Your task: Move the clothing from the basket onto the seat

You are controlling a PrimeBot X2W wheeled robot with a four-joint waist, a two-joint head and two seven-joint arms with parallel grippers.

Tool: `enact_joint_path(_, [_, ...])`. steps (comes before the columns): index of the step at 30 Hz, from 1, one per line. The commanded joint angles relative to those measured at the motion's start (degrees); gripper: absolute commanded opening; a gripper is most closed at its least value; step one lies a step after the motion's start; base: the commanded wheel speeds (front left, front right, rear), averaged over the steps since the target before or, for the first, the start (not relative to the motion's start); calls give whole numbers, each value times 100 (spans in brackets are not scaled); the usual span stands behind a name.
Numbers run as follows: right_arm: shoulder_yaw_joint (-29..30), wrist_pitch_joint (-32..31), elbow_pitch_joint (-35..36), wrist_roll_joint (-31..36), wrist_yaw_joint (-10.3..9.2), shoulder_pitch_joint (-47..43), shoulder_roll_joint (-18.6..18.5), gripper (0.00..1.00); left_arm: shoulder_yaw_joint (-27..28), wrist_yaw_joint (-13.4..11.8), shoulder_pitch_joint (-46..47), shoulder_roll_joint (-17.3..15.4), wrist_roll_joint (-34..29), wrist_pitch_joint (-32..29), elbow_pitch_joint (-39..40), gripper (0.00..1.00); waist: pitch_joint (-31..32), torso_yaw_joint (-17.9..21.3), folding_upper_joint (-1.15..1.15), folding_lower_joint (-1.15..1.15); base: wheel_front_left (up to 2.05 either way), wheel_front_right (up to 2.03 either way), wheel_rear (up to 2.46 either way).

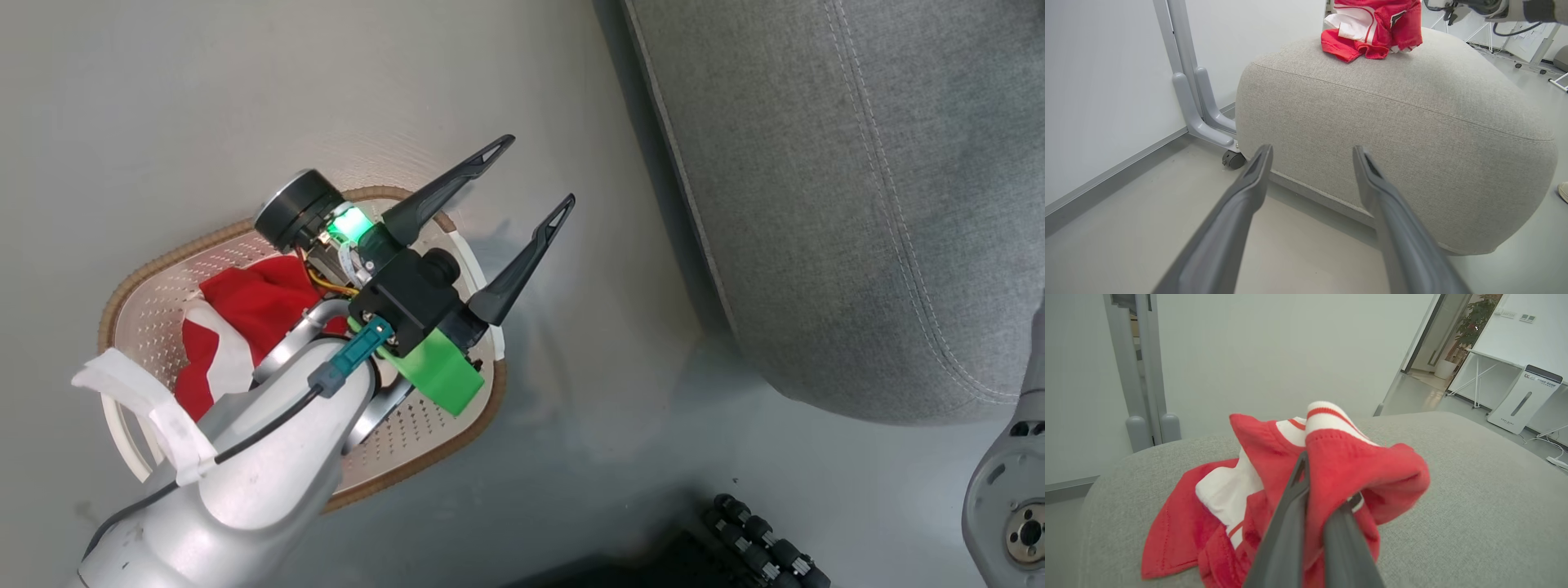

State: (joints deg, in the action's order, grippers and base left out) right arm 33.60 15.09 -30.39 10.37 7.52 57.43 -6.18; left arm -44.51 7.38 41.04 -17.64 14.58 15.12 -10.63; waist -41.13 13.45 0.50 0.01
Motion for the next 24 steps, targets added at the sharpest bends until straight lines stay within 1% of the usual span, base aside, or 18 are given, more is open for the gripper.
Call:
enact_joint_path(1, [6, 12, -86, 24, -7, -97, 10, 0, 9, 1, 92, -24, 56, 3, -4, 100, 6, -14, -50, -1, 0, 0, 0])
enact_joint_path(4, [63, 12, -250, 13, -7, -170, 51, 0, 11, -1, 110, -42, 63, 3, -11, 100, 17, -39, -50, -1, 0, 0, 0])
enact_joint_path(5, [70, 11, -292, 27, -7, -177, 60, 12, 10, -1, 109, -48, 68, 3, -12, 100, 22, -46, -50, -1, 0, 0, 0])
enact_joint_path(6, [73, 12, -343, 42, -7, -186, 75, 56, 11, -7, 103, -56, 71, 3, -17, 100, 31, -51, -50, -1, 0, 0, 0])
enact_joint_path(7, [69, 12, -372, 40, -7, -187, 87, 94, 14, -14, 91, -65, 72, 3, -21, 100, 46, -50, -50, -1, 0, 0, 0])
enact_joint_path(8, [69, 12, -403, 37, -7, -197, 94, 100, 15, -21, 69, -64, 79, 4, -26, 100, 76, -49, -50, -1, 0, 0, 0])
enact_joint_path(12, [38, 12, -348, 1, -7, -331, 139, 100, 46, -75, -39, -16, 120, 4, -27, 100, 223, -31, -50, -1, 0, 0, 0])
enact_joint_path(24, [-304, 11, 69, -265, -7, -1619, 272, 100, 334, -176, -500, 223, 236, 4, -95, 100, 1219, 117, -50, -1, 0, 0, 0])
